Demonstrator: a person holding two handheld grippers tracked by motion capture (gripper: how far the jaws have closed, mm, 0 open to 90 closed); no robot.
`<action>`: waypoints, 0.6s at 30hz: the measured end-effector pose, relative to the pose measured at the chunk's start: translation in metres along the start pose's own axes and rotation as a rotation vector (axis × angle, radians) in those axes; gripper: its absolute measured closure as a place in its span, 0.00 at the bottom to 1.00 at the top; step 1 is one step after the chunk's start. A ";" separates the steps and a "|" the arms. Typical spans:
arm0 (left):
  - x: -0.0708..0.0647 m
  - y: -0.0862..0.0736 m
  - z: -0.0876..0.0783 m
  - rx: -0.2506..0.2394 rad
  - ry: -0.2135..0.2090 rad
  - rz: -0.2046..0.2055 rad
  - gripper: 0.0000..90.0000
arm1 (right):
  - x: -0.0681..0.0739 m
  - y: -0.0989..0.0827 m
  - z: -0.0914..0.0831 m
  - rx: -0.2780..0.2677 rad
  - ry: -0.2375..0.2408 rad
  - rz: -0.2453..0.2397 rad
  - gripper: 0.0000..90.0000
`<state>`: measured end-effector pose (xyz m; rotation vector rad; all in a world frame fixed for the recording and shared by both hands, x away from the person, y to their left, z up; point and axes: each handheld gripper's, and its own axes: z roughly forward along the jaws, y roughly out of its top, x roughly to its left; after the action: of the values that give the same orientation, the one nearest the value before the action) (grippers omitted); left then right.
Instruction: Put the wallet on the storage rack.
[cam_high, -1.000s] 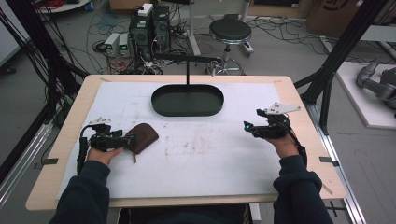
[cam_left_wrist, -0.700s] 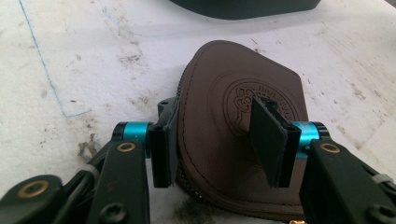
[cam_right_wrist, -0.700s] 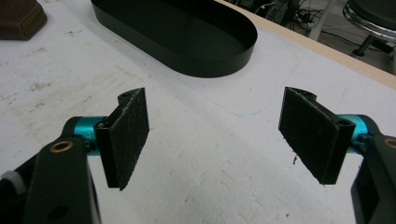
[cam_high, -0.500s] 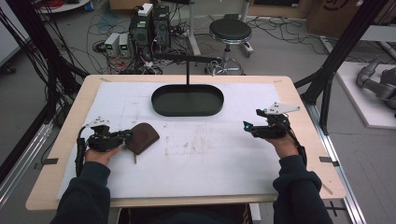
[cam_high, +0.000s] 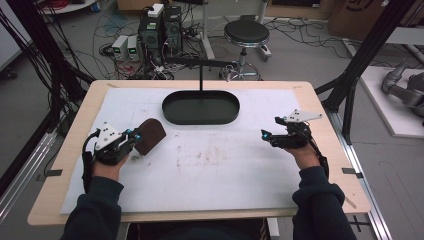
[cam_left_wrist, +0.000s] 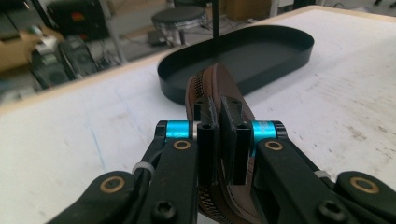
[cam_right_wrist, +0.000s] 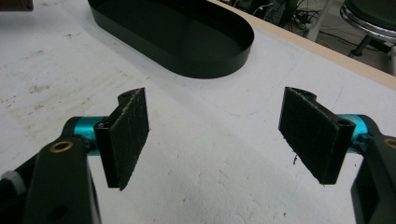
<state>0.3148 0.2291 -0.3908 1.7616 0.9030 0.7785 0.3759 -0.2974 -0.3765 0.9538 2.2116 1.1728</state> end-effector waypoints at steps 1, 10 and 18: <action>-0.001 0.000 0.001 0.006 -0.008 0.007 0.95 | 0.000 0.000 0.000 -0.001 0.001 -0.004 0.28; -0.023 -0.007 0.016 0.049 -0.085 0.075 0.94 | 0.000 0.000 -0.001 -0.003 0.000 -0.001 0.28; -0.042 -0.009 0.014 0.051 -0.158 0.159 0.94 | 0.000 0.000 -0.001 -0.003 0.002 0.000 0.28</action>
<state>0.3027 0.1892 -0.4082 1.9280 0.6899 0.7111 0.3756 -0.2981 -0.3762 0.9516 2.2105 1.1768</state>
